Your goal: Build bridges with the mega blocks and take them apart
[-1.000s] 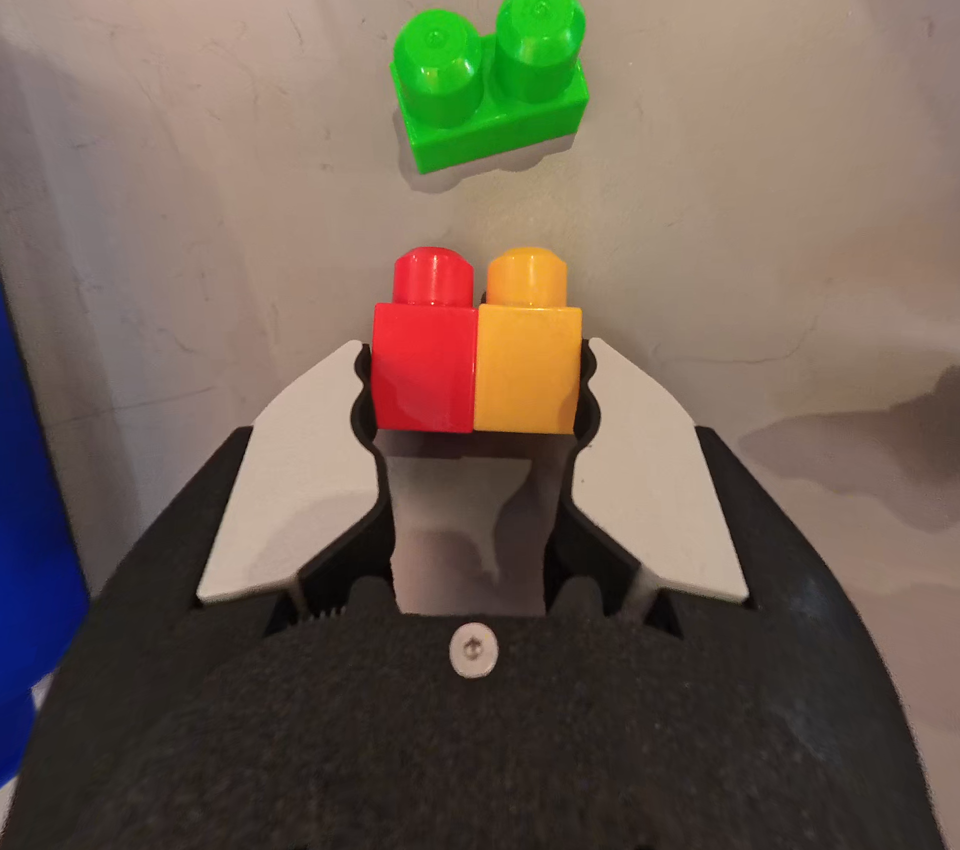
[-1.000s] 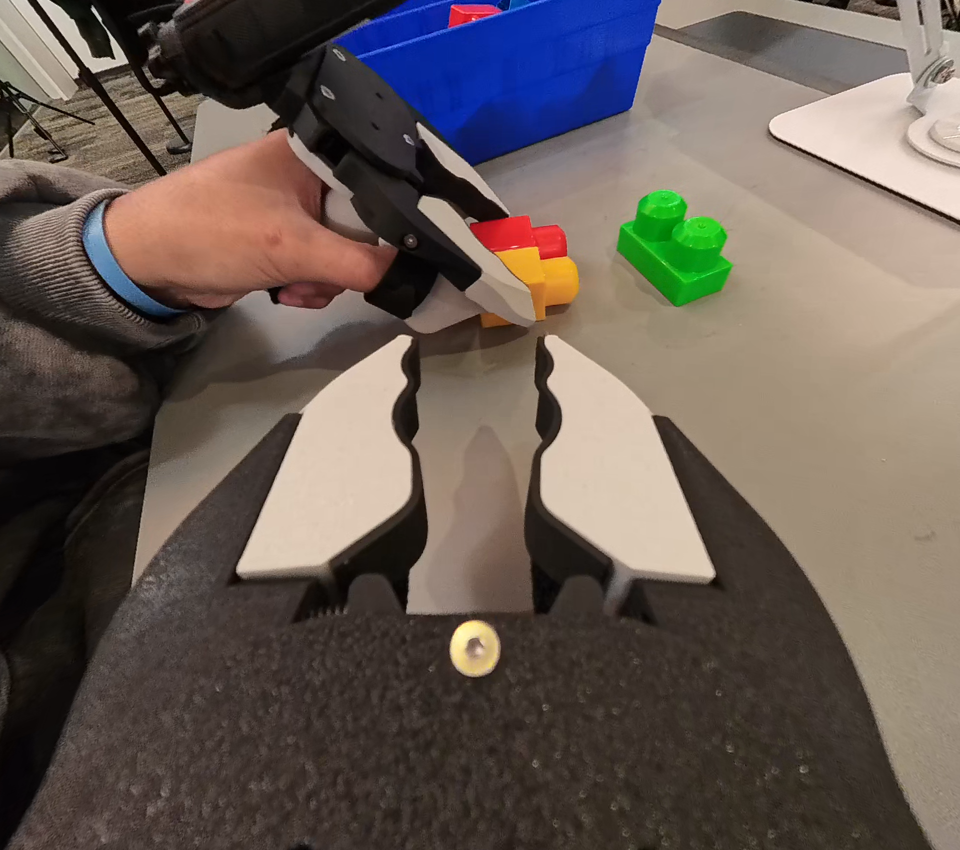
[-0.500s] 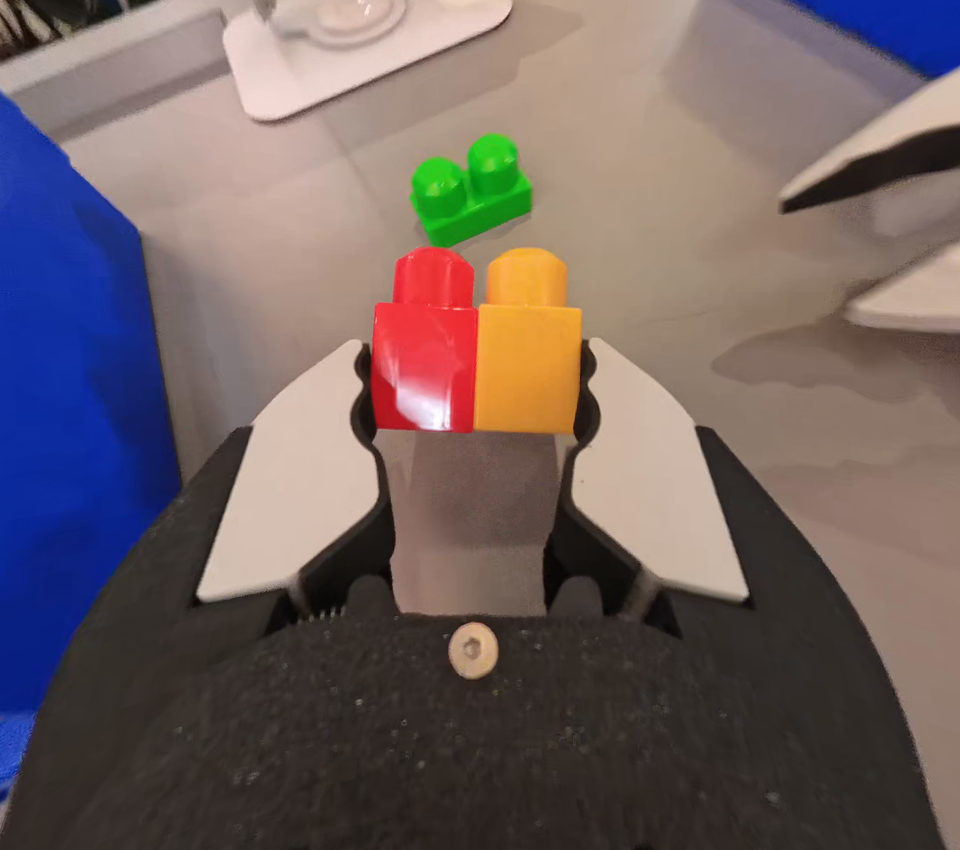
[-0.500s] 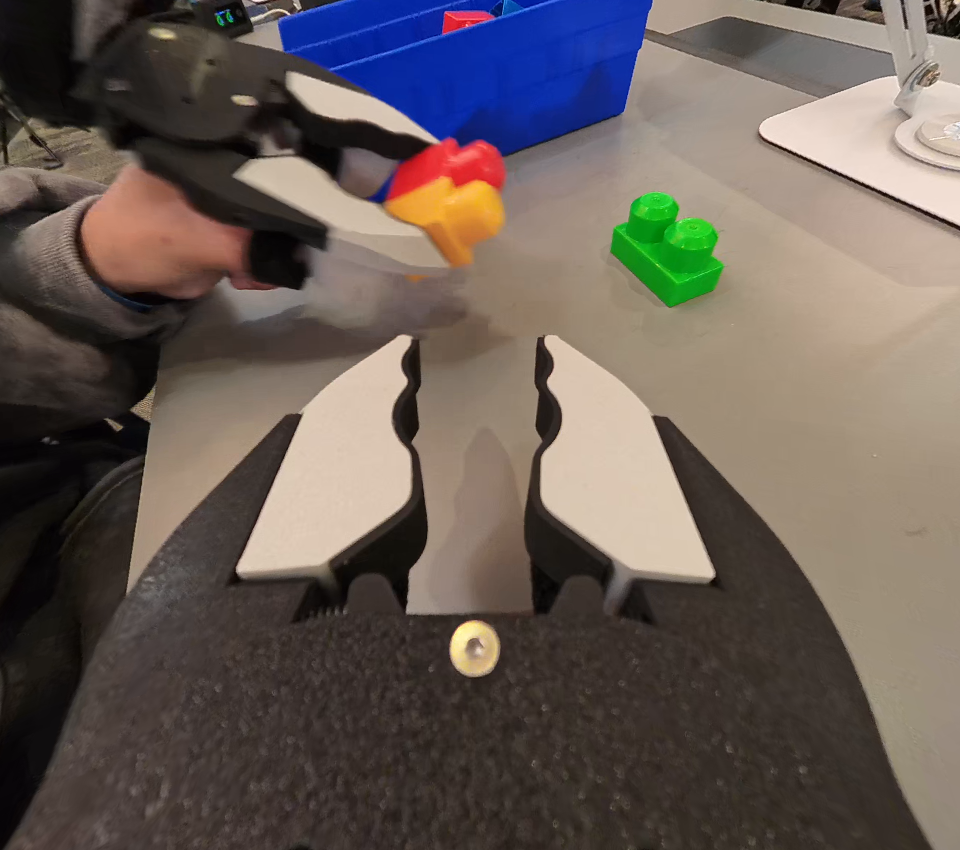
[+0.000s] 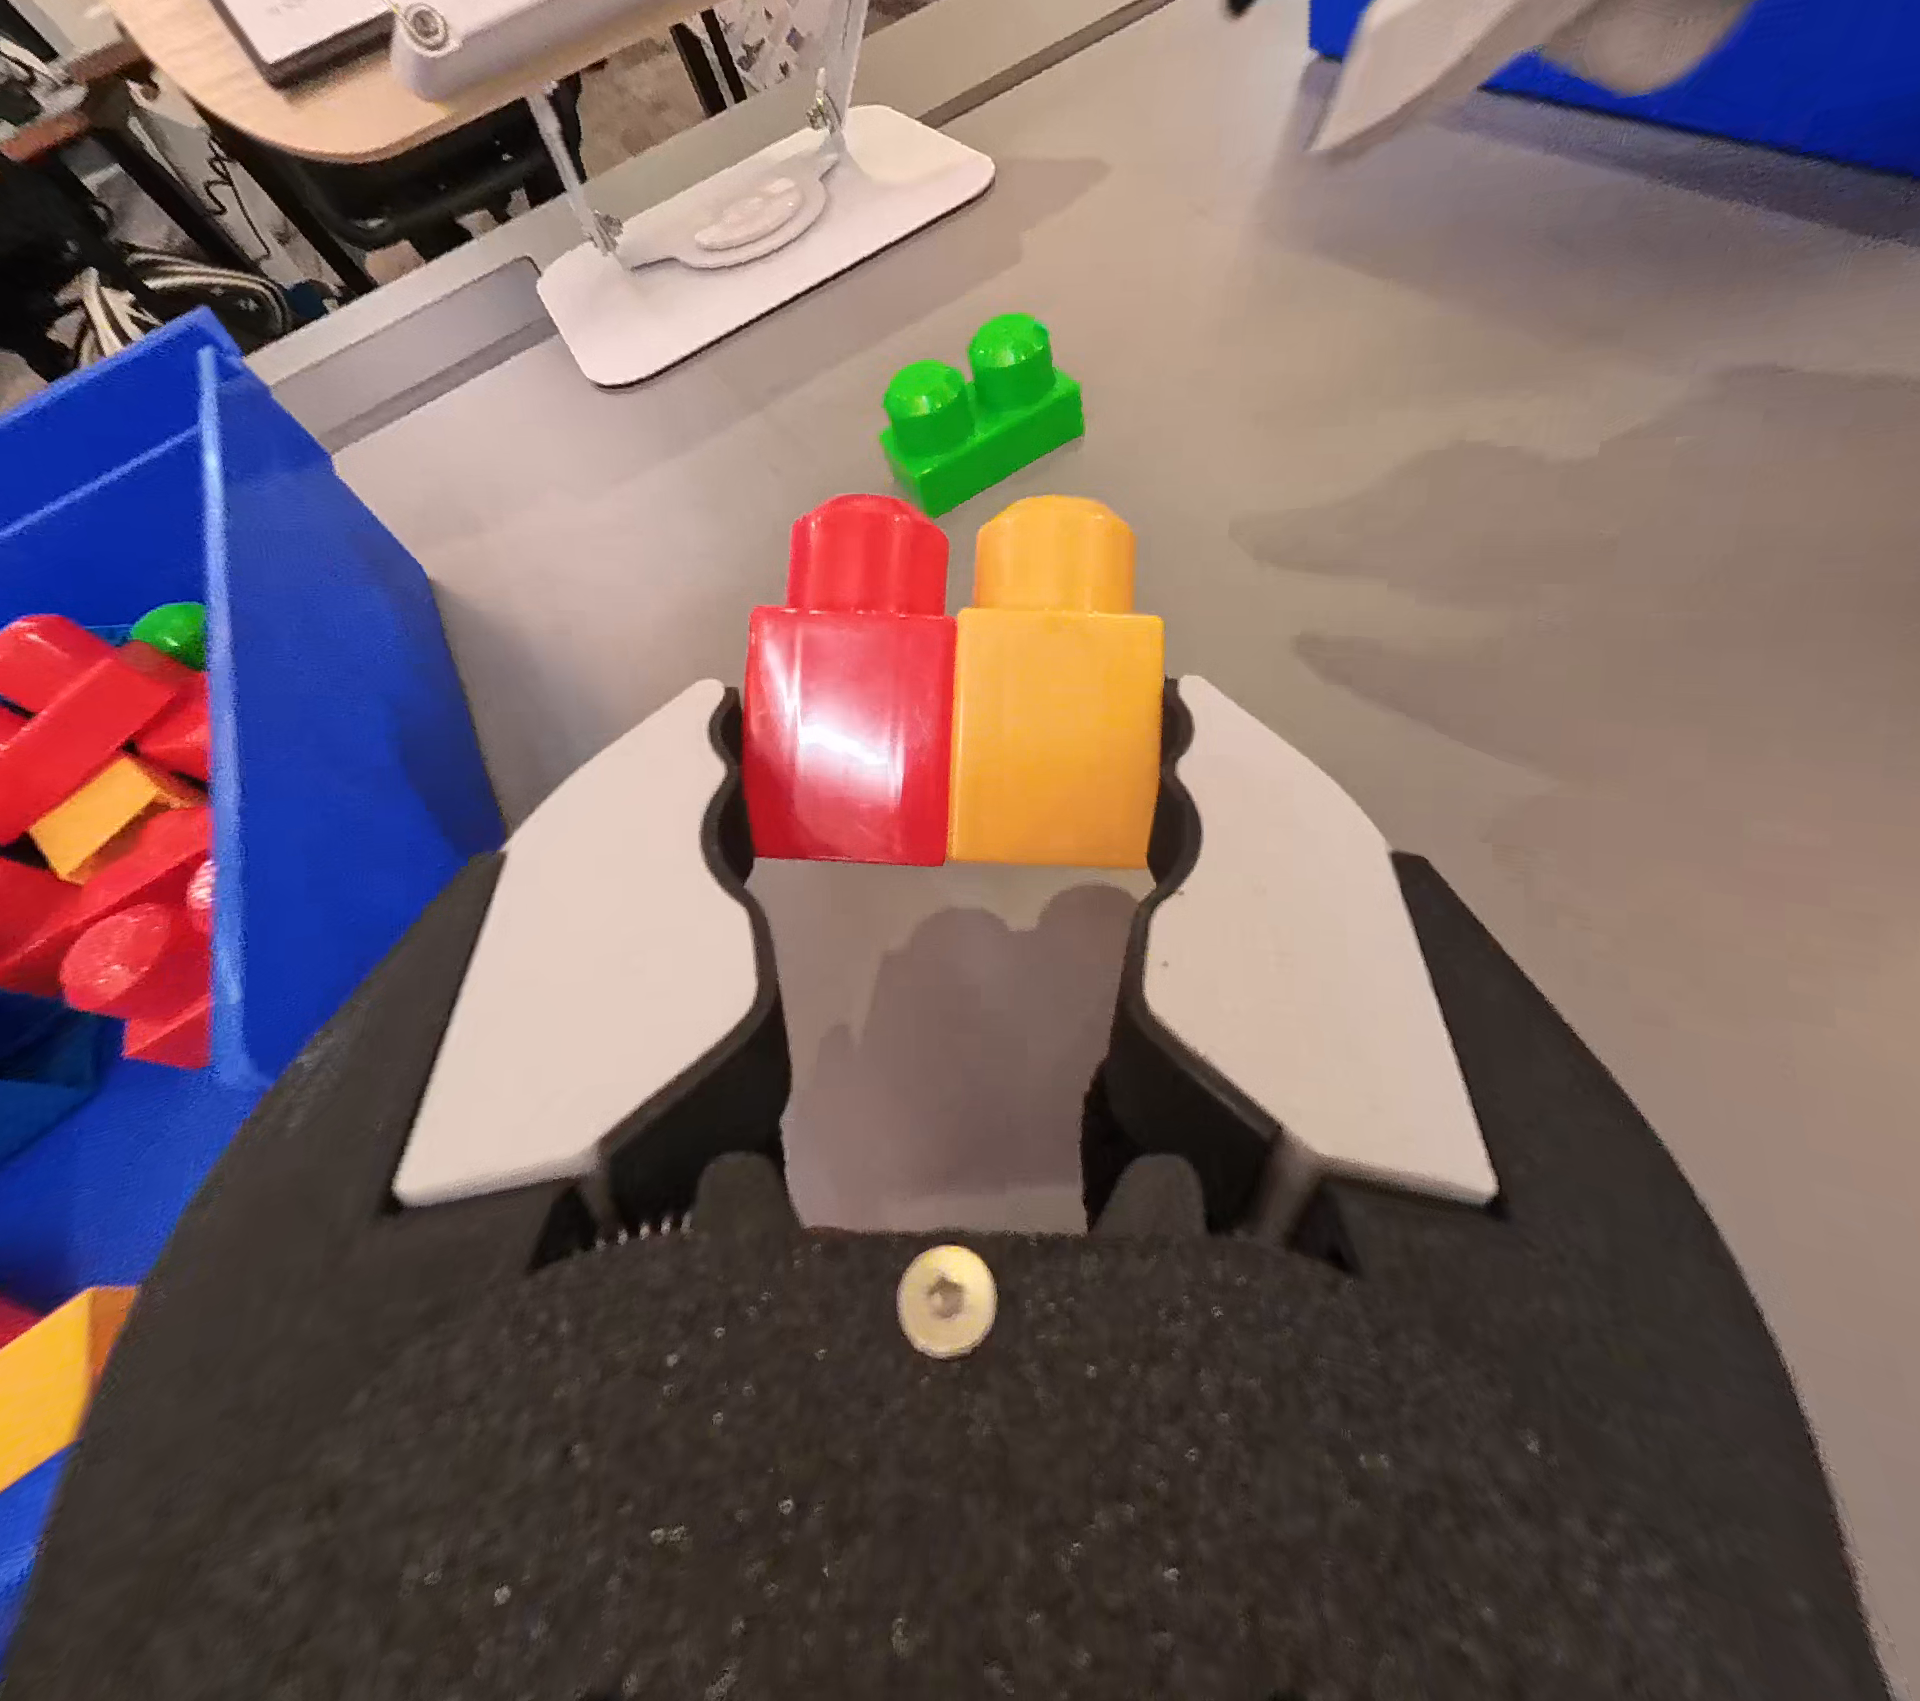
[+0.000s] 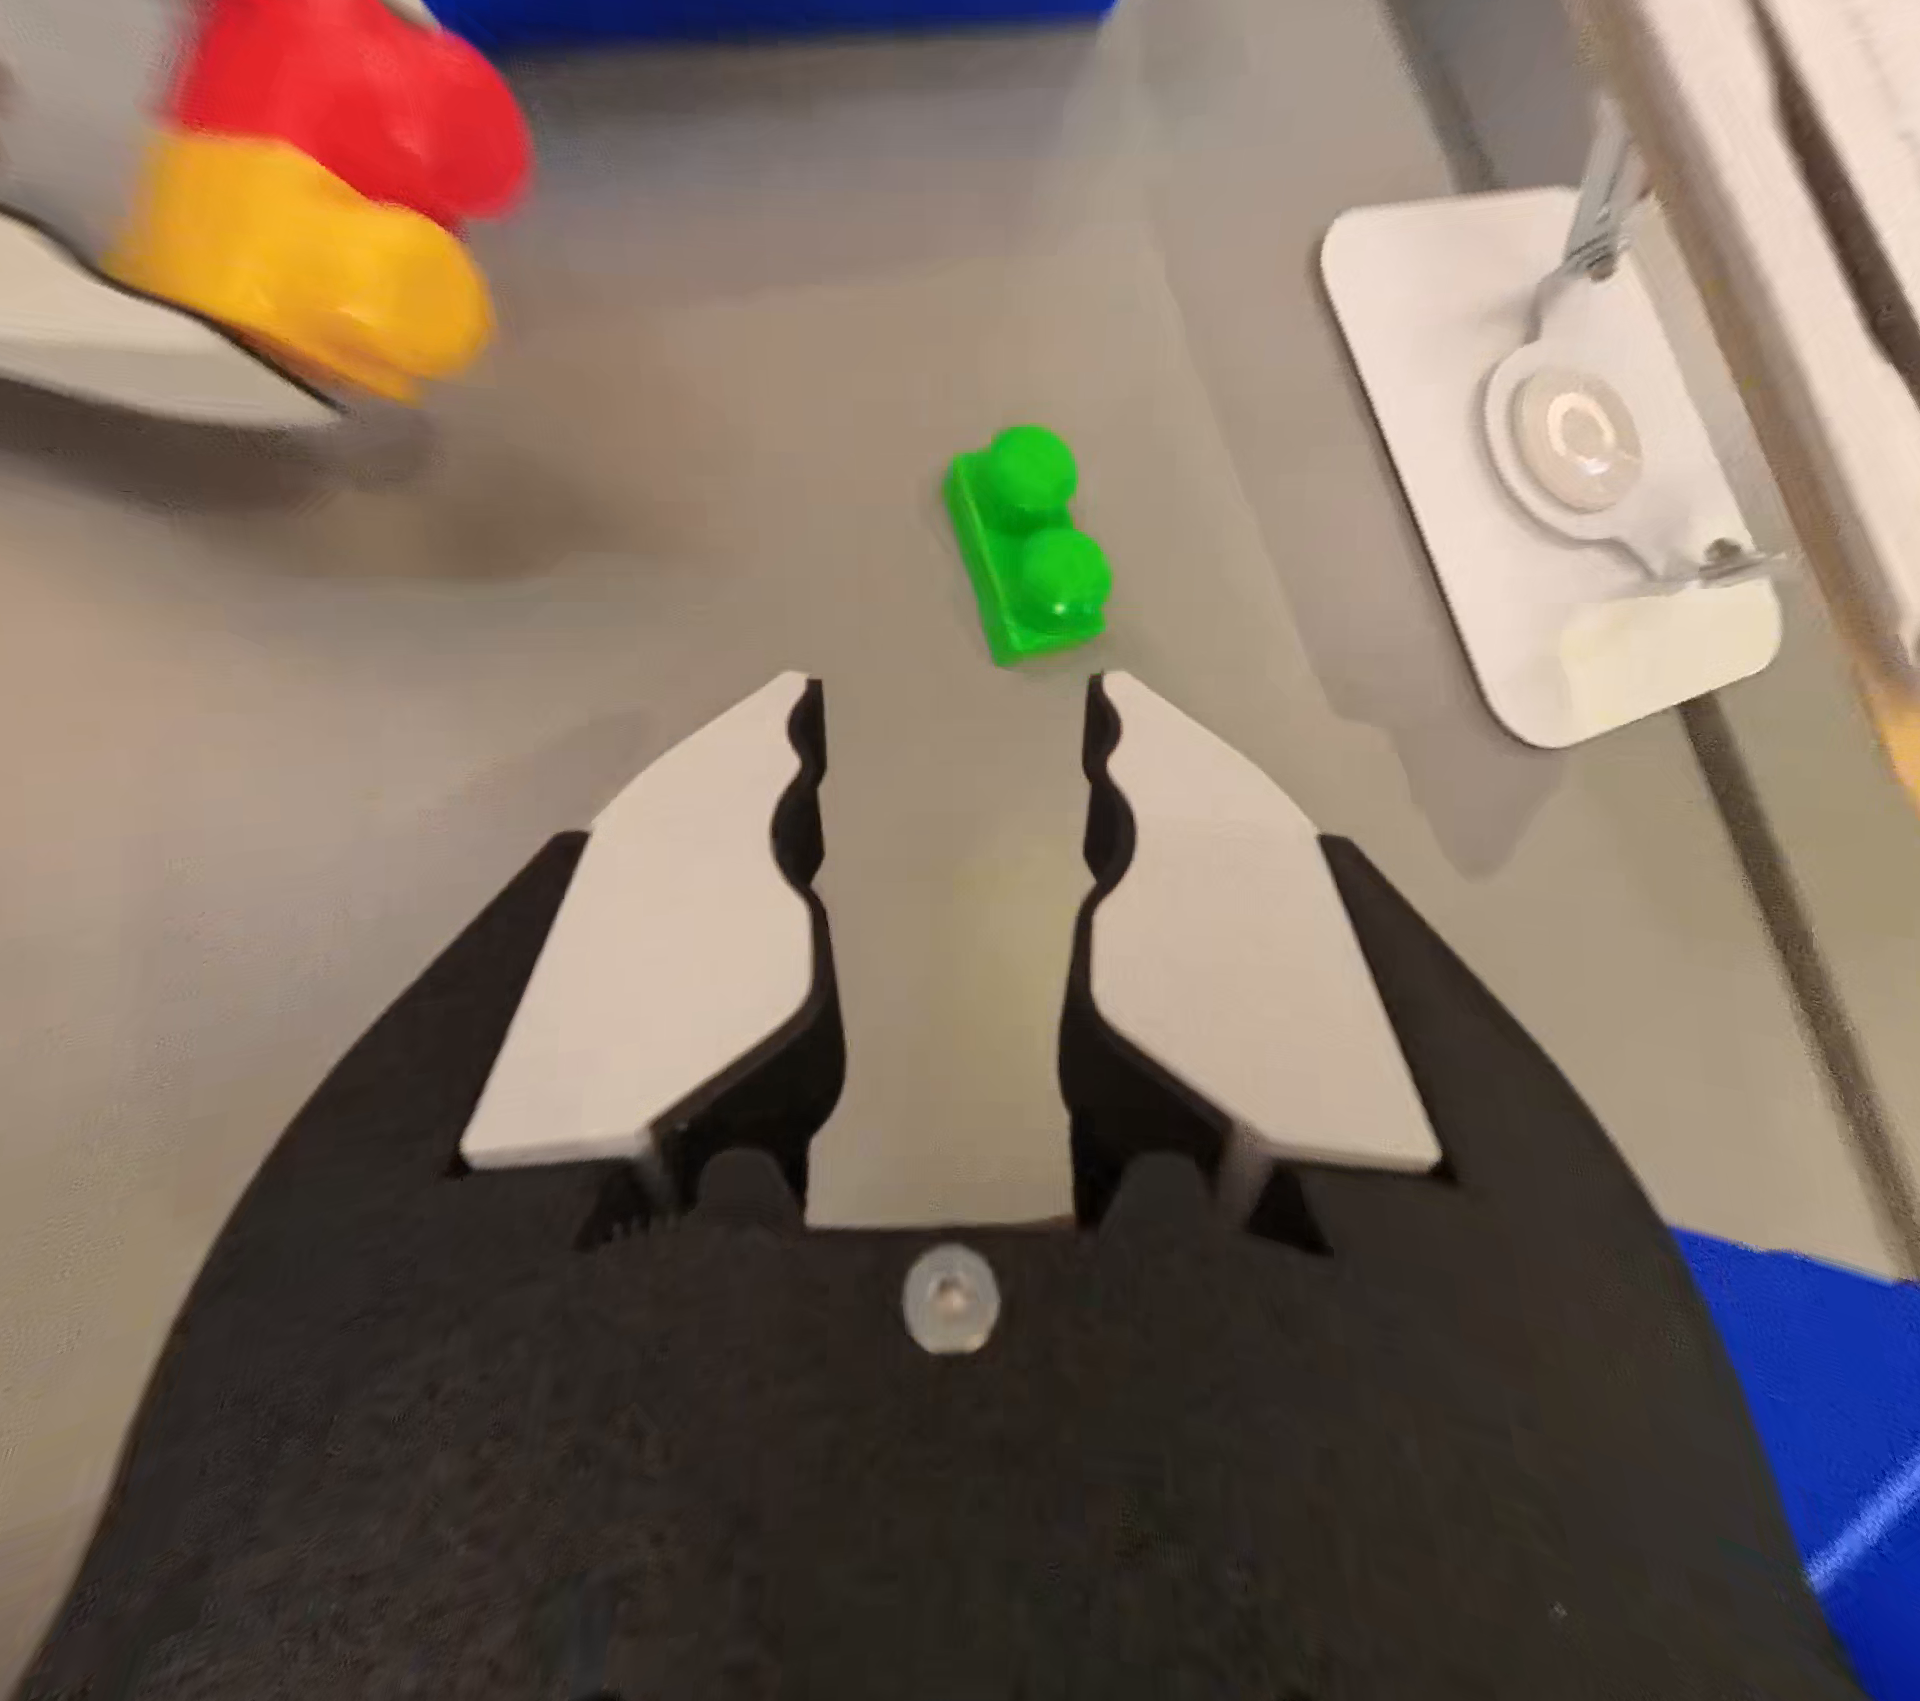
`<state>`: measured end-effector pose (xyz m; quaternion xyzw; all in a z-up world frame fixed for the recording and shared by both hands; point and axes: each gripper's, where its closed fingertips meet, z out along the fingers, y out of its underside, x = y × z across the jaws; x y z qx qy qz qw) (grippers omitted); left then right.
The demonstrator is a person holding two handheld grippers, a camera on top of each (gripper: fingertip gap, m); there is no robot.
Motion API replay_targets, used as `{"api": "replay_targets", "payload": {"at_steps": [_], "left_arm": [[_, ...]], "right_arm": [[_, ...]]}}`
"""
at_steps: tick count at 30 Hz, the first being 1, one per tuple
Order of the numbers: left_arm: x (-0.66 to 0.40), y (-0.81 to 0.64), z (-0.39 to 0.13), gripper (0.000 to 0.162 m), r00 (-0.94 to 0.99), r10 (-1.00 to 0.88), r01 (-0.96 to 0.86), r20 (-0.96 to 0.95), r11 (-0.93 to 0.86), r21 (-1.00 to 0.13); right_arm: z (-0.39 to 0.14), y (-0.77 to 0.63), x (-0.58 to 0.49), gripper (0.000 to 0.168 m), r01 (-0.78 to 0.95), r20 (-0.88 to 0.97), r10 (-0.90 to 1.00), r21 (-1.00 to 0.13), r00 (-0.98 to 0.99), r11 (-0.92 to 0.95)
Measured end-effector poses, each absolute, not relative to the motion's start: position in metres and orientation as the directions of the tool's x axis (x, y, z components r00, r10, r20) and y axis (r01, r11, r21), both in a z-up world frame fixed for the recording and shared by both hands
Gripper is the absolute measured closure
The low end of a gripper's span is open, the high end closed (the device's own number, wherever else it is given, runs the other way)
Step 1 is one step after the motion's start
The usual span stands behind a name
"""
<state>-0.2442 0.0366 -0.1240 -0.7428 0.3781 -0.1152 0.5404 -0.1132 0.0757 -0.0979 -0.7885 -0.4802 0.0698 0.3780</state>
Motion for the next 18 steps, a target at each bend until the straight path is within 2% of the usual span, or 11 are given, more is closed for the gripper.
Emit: {"api": "replay_targets", "payload": {"at_steps": [6,11,14,18], "left_arm": [[-0.248,0.033,-0.125,0.087,0.672,-0.706,-0.423,-0.225,-0.116,-0.899],[-0.25,0.032,-0.129,0.087,0.659,-0.719,-0.426,-0.221,-0.115,-0.898],[-0.246,0.033,-0.128,0.087,0.645,-0.736,-0.416,-0.205,-0.113,-0.902],[-0.236,0.042,-0.118,0.087,0.61,-0.748,-0.444,-0.261,-0.05,-0.895]], "right_arm": [[-0.166,0.135,-0.144,0.121,0.856,0.178,0.904,-0.433,0.389,-0.283],[-0.193,0.15,-0.145,0.132,0.88,0.17,0.907,-0.365,0.385,-0.305],[-0.178,0.152,-0.152,0.133,0.843,0.151,0.902,-0.443,0.405,-0.304],[-0.119,0.145,-0.155,0.133,0.66,0.067,0.854,-0.667,0.516,-0.346]]}}
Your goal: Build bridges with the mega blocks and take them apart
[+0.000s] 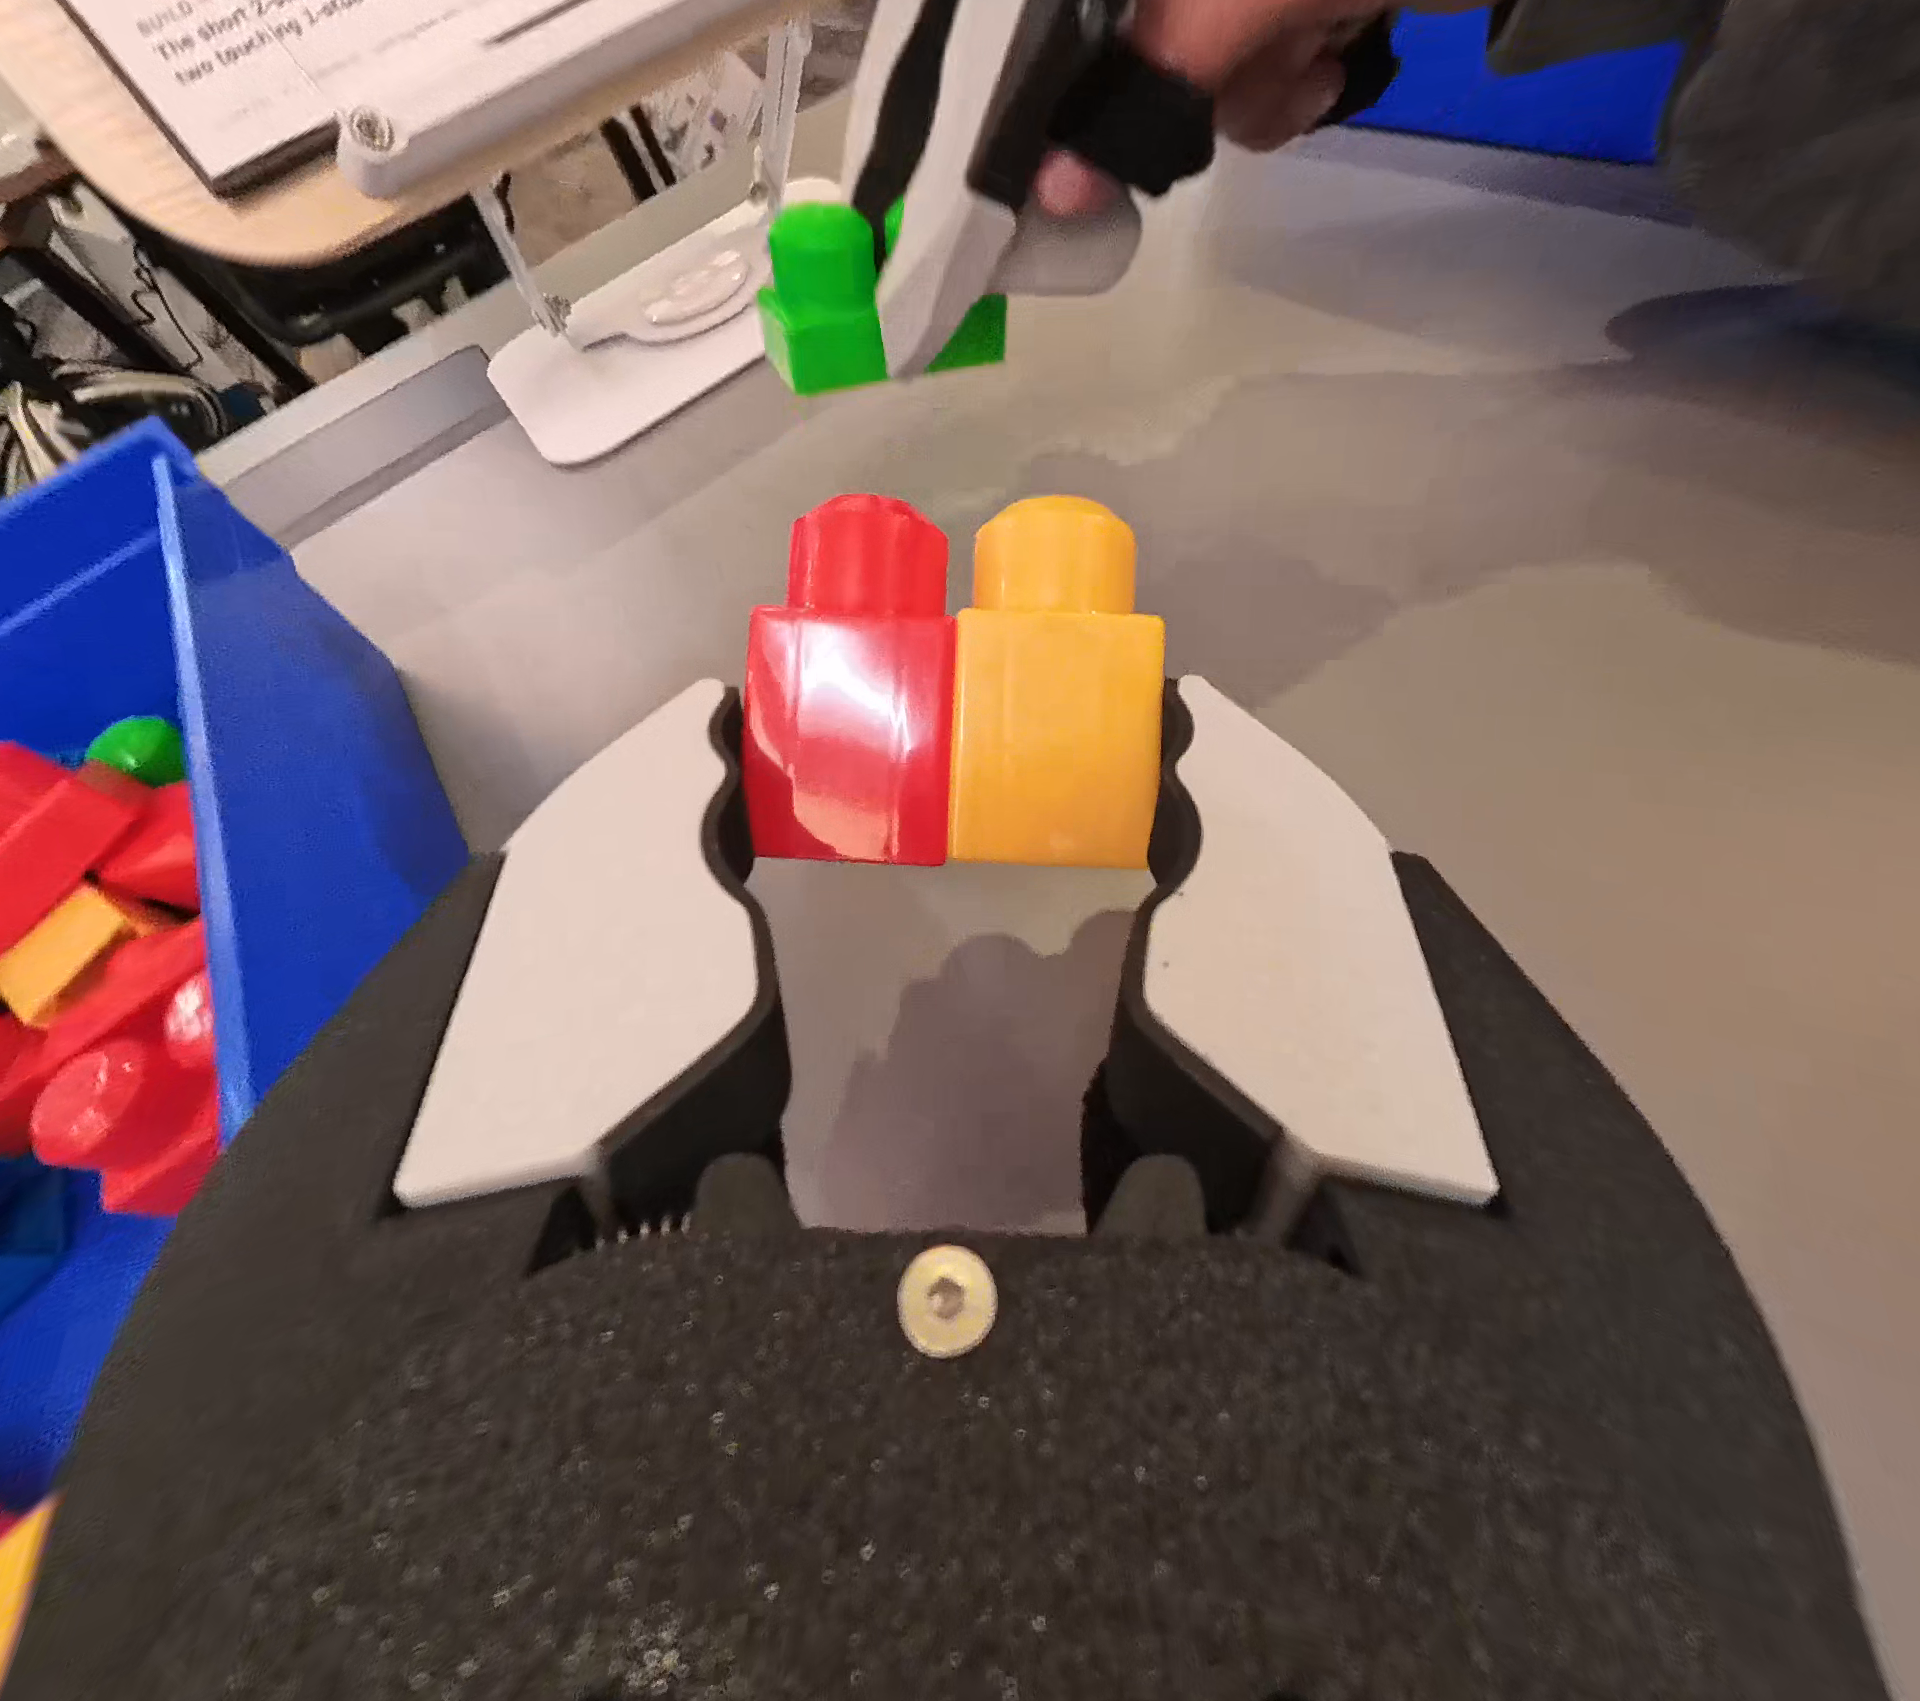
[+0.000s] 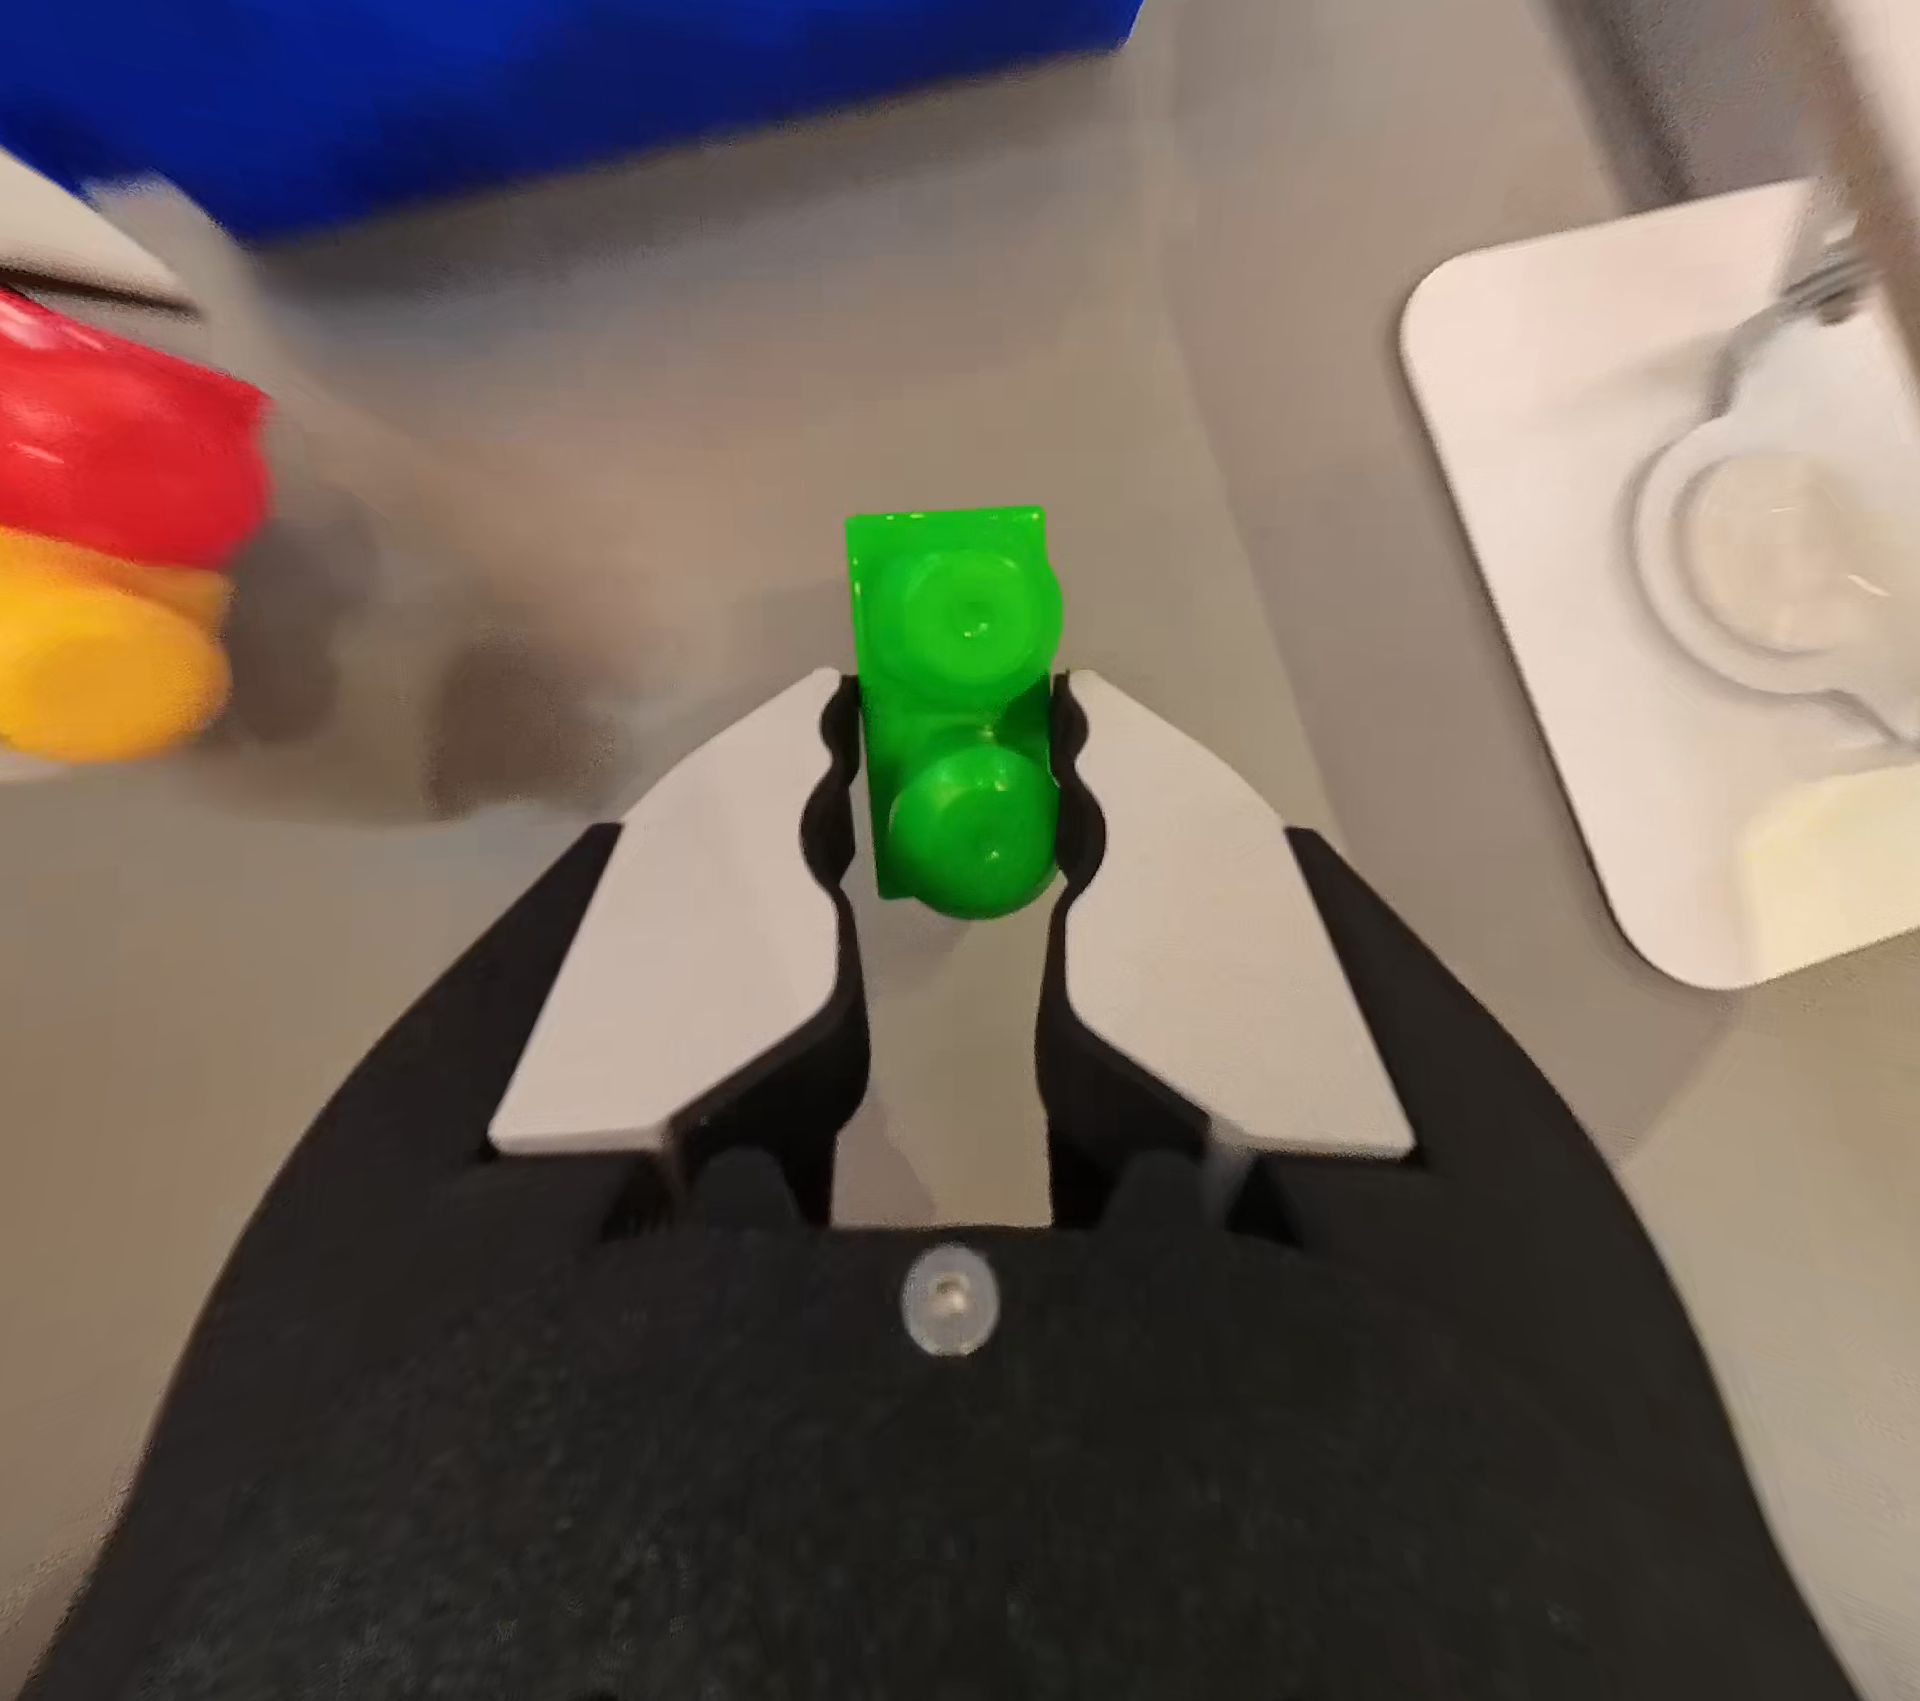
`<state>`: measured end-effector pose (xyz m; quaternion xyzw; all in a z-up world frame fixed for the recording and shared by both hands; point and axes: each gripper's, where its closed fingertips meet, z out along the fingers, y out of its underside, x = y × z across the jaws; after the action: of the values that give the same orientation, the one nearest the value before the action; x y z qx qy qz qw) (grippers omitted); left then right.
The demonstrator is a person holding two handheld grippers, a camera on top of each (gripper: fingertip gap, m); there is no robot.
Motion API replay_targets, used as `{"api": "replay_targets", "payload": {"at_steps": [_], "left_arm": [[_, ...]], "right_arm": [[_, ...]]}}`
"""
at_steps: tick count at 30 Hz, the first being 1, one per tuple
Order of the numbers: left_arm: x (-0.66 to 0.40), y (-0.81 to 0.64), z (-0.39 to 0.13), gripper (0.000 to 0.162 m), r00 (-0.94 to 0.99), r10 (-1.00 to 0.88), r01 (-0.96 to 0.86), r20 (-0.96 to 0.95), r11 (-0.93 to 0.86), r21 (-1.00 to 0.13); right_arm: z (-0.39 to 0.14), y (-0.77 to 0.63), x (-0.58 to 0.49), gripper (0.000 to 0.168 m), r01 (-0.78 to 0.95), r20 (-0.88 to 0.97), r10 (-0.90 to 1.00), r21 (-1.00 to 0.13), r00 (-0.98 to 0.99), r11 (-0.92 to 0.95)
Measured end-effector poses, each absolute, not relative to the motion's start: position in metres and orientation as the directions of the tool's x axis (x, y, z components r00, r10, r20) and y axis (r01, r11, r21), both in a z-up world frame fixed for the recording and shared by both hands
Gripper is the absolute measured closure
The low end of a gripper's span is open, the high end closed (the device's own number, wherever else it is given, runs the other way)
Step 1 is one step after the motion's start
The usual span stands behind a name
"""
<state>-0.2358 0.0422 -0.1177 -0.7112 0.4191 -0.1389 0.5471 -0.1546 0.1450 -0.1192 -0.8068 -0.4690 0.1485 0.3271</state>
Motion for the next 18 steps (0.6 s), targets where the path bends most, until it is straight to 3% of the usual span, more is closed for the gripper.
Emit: {"api": "replay_targets", "payload": {"at_steps": [5,11,14,18], "left_arm": [[-0.214,0.067,-0.093,0.087,0.558,-0.737,-0.487,-0.382,0.082,-0.87],[-0.16,0.102,-0.067,0.087,0.477,-0.724,-0.483,-0.498,0.258,-0.837],[-0.135,0.116,-0.071,0.087,0.443,-0.717,-0.482,-0.539,0.316,-0.817],[-0.114,0.124,-0.081,0.087,0.415,-0.726,-0.478,-0.548,0.338,-0.81]], "right_arm": [[-0.066,0.128,-0.136,0.133,0.345,-0.221,0.776,-0.801,0.59,-0.49],[-0.043,0.123,-0.118,0.133,-0.005,-0.655,0.633,-0.696,0.413,-0.718],[-0.049,0.123,-0.111,0.133,-0.052,-0.716,0.595,-0.654,0.366,-0.755],[-0.059,0.121,-0.1,0.133,-0.04,-0.682,0.611,-0.679,0.402,-0.733]]}}
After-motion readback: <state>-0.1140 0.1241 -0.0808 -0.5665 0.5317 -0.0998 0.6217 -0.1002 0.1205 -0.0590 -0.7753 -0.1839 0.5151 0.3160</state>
